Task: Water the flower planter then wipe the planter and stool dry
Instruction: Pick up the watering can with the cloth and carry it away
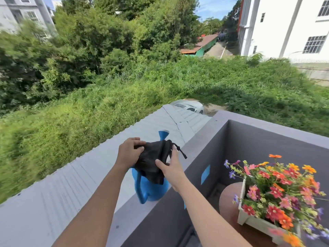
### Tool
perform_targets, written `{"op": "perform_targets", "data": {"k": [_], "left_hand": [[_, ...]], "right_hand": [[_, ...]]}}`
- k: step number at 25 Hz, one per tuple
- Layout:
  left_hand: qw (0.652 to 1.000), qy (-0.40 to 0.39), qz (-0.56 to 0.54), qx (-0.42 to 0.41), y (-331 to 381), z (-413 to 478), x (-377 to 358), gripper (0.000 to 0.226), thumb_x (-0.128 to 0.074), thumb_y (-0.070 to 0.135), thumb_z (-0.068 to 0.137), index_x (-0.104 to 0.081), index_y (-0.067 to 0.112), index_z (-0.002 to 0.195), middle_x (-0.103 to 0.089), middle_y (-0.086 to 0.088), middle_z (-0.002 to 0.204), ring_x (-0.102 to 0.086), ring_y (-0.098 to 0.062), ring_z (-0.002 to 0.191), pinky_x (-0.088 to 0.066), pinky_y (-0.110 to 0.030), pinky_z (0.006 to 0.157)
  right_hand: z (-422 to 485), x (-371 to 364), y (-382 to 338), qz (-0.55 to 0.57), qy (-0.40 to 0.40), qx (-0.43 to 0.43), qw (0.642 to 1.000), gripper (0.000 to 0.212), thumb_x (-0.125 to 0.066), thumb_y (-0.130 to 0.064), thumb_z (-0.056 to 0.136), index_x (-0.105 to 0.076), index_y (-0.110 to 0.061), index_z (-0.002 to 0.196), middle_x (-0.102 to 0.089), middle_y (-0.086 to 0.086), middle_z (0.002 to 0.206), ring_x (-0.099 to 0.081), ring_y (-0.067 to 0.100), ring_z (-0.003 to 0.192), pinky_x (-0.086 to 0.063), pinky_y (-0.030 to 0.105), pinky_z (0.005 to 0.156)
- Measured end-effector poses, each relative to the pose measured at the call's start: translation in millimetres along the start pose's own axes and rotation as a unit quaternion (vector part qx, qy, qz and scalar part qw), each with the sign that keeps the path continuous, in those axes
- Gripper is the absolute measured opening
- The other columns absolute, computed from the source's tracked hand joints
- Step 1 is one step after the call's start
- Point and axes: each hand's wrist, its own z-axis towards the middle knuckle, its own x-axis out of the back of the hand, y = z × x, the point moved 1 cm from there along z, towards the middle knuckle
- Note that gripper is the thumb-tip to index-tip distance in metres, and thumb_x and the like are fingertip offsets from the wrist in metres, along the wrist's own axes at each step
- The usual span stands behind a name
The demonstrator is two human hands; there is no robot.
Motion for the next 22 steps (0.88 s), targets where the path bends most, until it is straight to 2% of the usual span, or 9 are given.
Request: {"op": "perform_targets", "data": {"k": [3, 5, 7, 10, 12, 14, 17, 20, 22], "left_hand": [[0.999, -0.048, 0.008, 0.02, -14, -2, -11, 0.027, -0.059, 0.011, 0.087, -0.07, 0.011, 0.112, -0.067, -0.006, 0.118, -0.058, -0.022, 0.114, -0.037, -0.024, 0.097], [0.999, -0.039, 0.023, 0.03, -17, -1, -15, 0.027, -0.057, 0.016, 0.089, -0.068, 0.015, 0.113, -0.067, -0.007, 0.115, -0.058, -0.022, 0.111, -0.037, -0.026, 0.095], [0.997, -0.026, 0.068, 0.032, -25, 5, -10, 0.026, -0.054, 0.026, 0.091, -0.069, 0.02, 0.111, -0.064, -0.01, 0.112, -0.055, -0.024, 0.111, -0.035, -0.029, 0.094], [0.99, -0.076, 0.099, 0.07, -25, 9, -11, 0.047, -0.051, 0.057, 0.085, -0.064, 0.015, 0.103, -0.066, -0.006, 0.101, -0.058, -0.026, 0.101, -0.043, -0.032, 0.079], [0.977, -0.099, 0.168, 0.083, -19, 9, -17, 0.061, -0.054, 0.068, 0.074, -0.054, 0.013, 0.101, -0.059, -0.004, 0.097, -0.058, -0.027, 0.097, -0.04, -0.031, 0.07], [0.967, -0.102, 0.22, 0.077, -16, 11, -22, 0.05, -0.061, 0.055, 0.074, -0.051, 0.013, 0.097, -0.058, -0.006, 0.101, -0.059, -0.03, 0.098, -0.04, -0.03, 0.068], [0.975, -0.094, 0.192, 0.068, -19, 15, -26, 0.027, -0.061, 0.034, 0.077, -0.048, 0.011, 0.082, -0.062, -0.012, 0.098, -0.059, -0.034, 0.096, -0.038, -0.029, 0.066], [0.988, -0.056, 0.135, 0.042, -10, 16, -20, 0.025, -0.061, 0.031, 0.076, -0.048, 0.01, 0.074, -0.059, -0.009, 0.081, -0.06, -0.035, 0.089, -0.035, -0.029, 0.064], [0.992, -0.023, 0.122, 0.018, 11, 17, -10, 0.026, -0.062, 0.033, 0.074, -0.051, 0.009, 0.075, -0.059, -0.01, 0.079, -0.06, -0.035, 0.085, -0.035, -0.03, 0.062]], "right_hand": [[5, -3, 11, -0.108, 0.019, -0.062, 0.992, 0.074, -0.061, -0.029, 0.086, -0.019, -0.024, 0.146, -0.035, 0.004, 0.146, -0.041, 0.022, 0.129, -0.041, 0.041, 0.106], [5, -1, 13, -0.202, 0.02, -0.088, 0.975, 0.065, -0.061, -0.038, 0.084, -0.033, -0.017, 0.138, -0.037, 0.008, 0.138, -0.046, 0.024, 0.123, -0.043, 0.034, 0.095], [9, -8, 11, -0.237, 0.023, -0.111, 0.965, 0.069, -0.065, -0.045, 0.081, -0.035, -0.013, 0.134, -0.039, 0.007, 0.136, -0.049, 0.025, 0.119, -0.043, 0.032, 0.089], [16, -20, 19, -0.224, 0.046, -0.121, 0.966, 0.094, -0.069, -0.047, 0.078, -0.014, -0.01, 0.145, -0.027, 0.007, 0.151, -0.04, 0.028, 0.132, -0.04, 0.038, 0.1], [18, -30, 27, -0.247, 0.036, -0.077, 0.965, 0.096, -0.062, -0.046, 0.085, 0.001, -0.014, 0.149, -0.008, 0.004, 0.159, -0.022, 0.026, 0.144, -0.029, 0.04, 0.114], [16, -41, 35, -0.287, 0.004, -0.026, 0.958, 0.082, -0.047, -0.043, 0.094, 0.007, -0.016, 0.149, 0.008, 0.004, 0.161, -0.008, 0.022, 0.148, -0.019, 0.04, 0.119], [17, -43, 43, -0.321, -0.018, -0.019, 0.947, 0.065, -0.027, -0.043, 0.1, 0.011, -0.021, 0.149, 0.016, -0.001, 0.16, -0.005, 0.02, 0.148, -0.015, 0.046, 0.119], [15, -39, 35, -0.35, 0.013, 0.016, 0.936, 0.061, -0.022, -0.044, 0.1, 0.011, -0.026, 0.148, 0.018, -0.006, 0.159, 0.0, 0.018, 0.148, -0.006, 0.05, 0.119], [11, -32, 15, -0.346, 0.063, 0.053, 0.935, 0.06, -0.022, -0.043, 0.1, 0.01, -0.026, 0.149, 0.017, -0.005, 0.159, 0.005, 0.017, 0.148, -0.004, 0.05, 0.118]]}}
